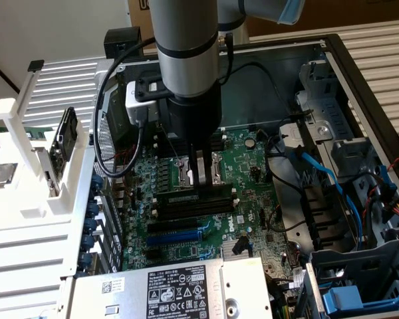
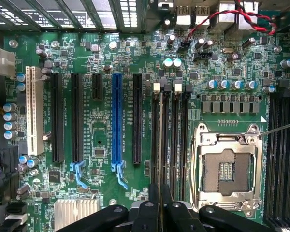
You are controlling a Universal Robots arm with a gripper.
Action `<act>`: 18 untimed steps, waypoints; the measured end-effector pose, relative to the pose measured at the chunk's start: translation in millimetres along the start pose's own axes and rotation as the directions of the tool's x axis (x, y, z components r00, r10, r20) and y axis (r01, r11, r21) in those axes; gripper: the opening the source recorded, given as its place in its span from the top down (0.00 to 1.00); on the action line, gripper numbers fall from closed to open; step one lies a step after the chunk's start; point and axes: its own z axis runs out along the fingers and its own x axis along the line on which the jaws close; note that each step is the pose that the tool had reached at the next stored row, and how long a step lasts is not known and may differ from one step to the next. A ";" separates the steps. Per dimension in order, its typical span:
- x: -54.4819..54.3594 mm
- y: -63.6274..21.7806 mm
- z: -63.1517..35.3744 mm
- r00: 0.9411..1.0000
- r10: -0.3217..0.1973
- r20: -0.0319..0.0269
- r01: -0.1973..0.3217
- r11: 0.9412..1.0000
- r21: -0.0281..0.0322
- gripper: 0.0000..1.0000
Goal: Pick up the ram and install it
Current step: 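Insert the ram into the slot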
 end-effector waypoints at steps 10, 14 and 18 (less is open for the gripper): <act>0.4 0.1 2.8 1.000 0.000 0.000 0.000 1.000 0.000 0.87; 0.5 0.3 3.4 1.000 0.000 0.000 0.000 1.000 0.000 0.87; 2.1 0.3 3.8 1.000 -0.001 0.000 0.001 1.000 0.000 0.87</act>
